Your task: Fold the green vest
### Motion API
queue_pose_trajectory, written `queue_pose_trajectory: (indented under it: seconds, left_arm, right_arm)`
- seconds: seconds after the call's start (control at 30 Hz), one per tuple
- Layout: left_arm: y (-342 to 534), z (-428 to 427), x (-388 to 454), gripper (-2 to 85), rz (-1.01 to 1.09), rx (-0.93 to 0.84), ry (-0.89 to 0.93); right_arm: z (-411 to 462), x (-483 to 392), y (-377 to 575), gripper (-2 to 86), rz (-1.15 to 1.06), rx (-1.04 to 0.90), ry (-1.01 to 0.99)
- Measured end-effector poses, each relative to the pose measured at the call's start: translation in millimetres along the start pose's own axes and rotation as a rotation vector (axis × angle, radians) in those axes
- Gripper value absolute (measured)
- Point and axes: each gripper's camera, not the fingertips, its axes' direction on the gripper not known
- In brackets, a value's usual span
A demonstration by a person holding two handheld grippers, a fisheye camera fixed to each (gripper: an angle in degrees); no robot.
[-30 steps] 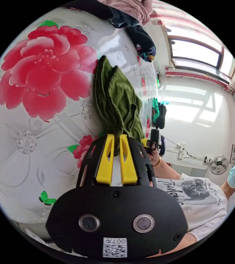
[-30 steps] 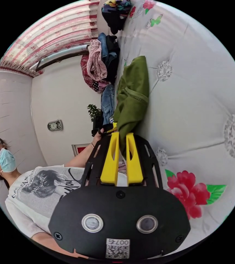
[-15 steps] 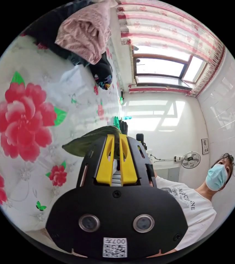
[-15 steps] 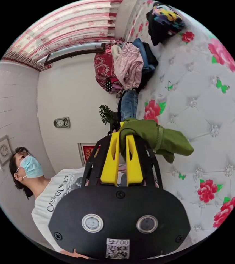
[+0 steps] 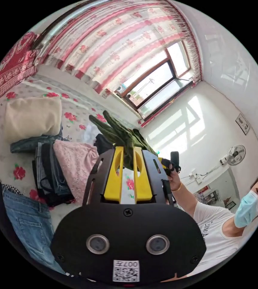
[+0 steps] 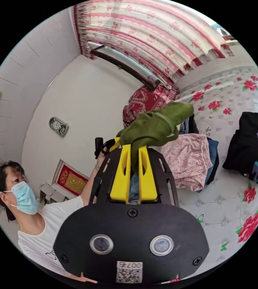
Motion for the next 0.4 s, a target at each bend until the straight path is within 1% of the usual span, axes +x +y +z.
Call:
queue_pose_trajectory:
  seconds: [0.1,0.17,0.2,0.23,0.27,0.3,0.37,0.4]
  left_arm:
    - [51,10,-52,9.9,-0.133,-0.012,-0.069]
    - [114,7,-84,11.4,-0.215,-0.036,-0.137]
    - [131,4,-89,11.7,-0.224,-0.035,-0.157]
    - [166,-7,-93,11.9,-0.229,-0.027,-0.215]
    - [199,-21,-94,12.3,-0.23,-0.016,-0.311]
    - [216,-29,-94,12.5,-0.235,-0.014,-0.372]
    - [274,-62,-85,13.7,-0.26,0.005,-0.675]
    - [287,-71,-82,14.0,-0.268,0.015,-0.753]
  right_arm:
    - [63,44,23,2.3,0.09,-0.081,0.166]
    - [90,72,49,2.5,0.153,-0.152,0.208]
    - [100,84,70,2.5,0.177,-0.175,0.224]
    - [103,89,82,2.5,0.185,-0.183,0.233]
    - [108,94,108,2.4,0.198,-0.203,0.251]
    - [111,97,136,2.3,0.208,-0.231,0.266]
    - [115,96,180,2.0,0.23,-0.291,0.315]
    - [117,92,211,1.9,0.241,-0.343,0.37]
